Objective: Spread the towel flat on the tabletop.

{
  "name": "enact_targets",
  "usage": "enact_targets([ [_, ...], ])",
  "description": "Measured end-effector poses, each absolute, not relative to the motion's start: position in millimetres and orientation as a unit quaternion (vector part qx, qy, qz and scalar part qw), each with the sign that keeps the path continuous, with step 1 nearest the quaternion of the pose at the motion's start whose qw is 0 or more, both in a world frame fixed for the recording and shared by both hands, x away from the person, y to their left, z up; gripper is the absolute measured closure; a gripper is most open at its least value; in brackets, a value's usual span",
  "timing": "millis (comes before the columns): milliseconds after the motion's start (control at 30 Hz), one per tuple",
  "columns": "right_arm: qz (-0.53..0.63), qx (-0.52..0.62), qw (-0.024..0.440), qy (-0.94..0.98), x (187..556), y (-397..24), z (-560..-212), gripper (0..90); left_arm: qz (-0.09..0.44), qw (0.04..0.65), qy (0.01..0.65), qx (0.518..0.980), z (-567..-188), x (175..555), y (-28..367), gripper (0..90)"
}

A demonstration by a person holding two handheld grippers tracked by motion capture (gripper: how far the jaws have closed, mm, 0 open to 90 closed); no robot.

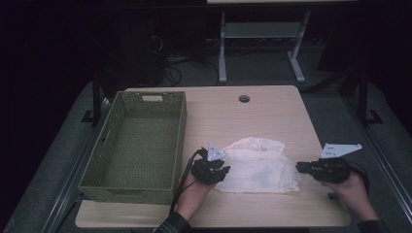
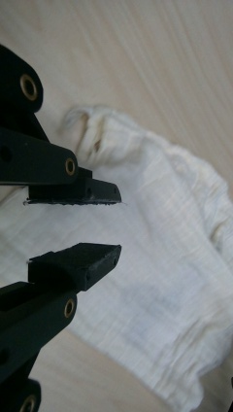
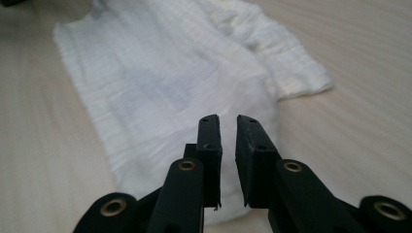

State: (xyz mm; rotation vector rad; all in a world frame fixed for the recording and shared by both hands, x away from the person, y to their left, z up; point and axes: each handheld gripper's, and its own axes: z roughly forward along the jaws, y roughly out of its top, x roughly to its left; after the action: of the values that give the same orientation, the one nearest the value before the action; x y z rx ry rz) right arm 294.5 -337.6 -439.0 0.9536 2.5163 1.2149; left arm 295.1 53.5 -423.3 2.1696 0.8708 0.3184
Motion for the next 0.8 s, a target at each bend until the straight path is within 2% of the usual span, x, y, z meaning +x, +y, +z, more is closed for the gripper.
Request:
enact_targets([
  [333, 0.407, 0.339, 0.107, 0.842, 357.1, -322.3, -437.0, 78.5, 0.125, 0.378, 0.355, 0.846, -430.5, 326.2, 51.0, 68.1],
  [800, 0.378, 0.377, 0.115, 0.837, 400.8, -313.1, -455.6, 70.5, 0.122, 0.380, 0.357, 0.845, -432.7, 329.5, 52.5, 66.5],
])
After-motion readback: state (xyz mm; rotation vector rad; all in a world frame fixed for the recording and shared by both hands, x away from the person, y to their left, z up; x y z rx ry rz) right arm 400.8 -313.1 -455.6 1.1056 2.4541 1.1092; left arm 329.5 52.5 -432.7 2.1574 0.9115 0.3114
